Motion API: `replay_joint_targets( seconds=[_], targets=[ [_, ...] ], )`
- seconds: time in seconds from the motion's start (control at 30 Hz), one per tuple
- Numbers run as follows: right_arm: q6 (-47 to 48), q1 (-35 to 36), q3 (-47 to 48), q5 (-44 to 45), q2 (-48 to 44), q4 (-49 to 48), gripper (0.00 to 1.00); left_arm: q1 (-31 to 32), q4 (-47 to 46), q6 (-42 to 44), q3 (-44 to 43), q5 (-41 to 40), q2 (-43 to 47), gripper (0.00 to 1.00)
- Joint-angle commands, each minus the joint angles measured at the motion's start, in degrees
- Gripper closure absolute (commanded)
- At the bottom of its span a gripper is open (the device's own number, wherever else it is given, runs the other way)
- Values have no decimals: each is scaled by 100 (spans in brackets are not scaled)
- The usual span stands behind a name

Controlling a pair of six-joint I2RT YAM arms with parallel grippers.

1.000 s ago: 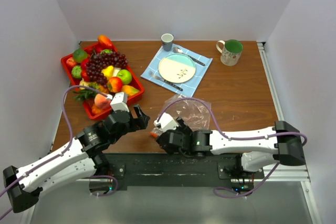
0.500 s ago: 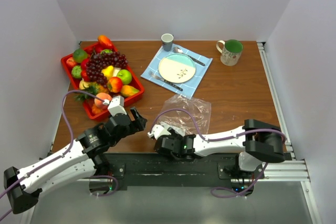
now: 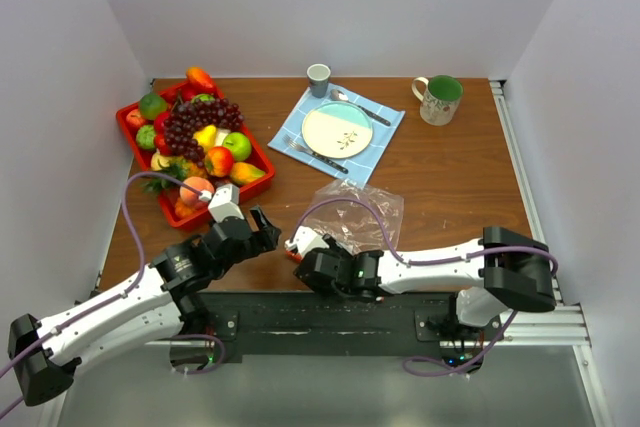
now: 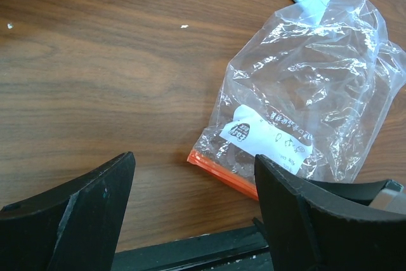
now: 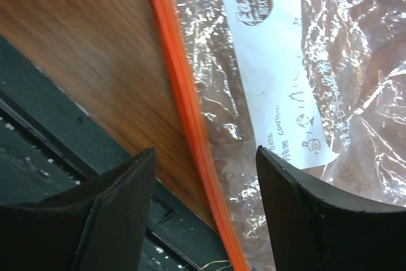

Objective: Place the food in the zip-top bag and seal the zipper
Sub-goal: Pick up the zipper food storage bag at the center of the board.

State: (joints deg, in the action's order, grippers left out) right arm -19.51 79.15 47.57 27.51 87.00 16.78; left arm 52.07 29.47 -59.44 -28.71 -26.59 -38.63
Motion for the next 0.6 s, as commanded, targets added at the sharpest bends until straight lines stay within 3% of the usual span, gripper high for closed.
replay_joint_targets(
  seconds=[0.0,0.3,0.37,0.4,0.43,0.57],
  targets=[
    [8,-102,-55,193,1,-43,34,-31,-302,11,-21,-48,-21,19],
    [263,-471,-11,-122,-34,-148,49,-31,-363,73,5,110,-92,21],
    [360,-489,15,-289,-113,-131,46,-31,-372,82,14,128,-66,21],
    [386,-480,7,-342,-148,-113,36,-31,-364,82,14,145,-65,21],
    [412,-480,15,-403,-166,-113,33,-31,-346,90,23,154,-48,21],
    [378,-471,24,-273,-70,-17,32,-31,-346,82,76,180,13,22]
  ],
)
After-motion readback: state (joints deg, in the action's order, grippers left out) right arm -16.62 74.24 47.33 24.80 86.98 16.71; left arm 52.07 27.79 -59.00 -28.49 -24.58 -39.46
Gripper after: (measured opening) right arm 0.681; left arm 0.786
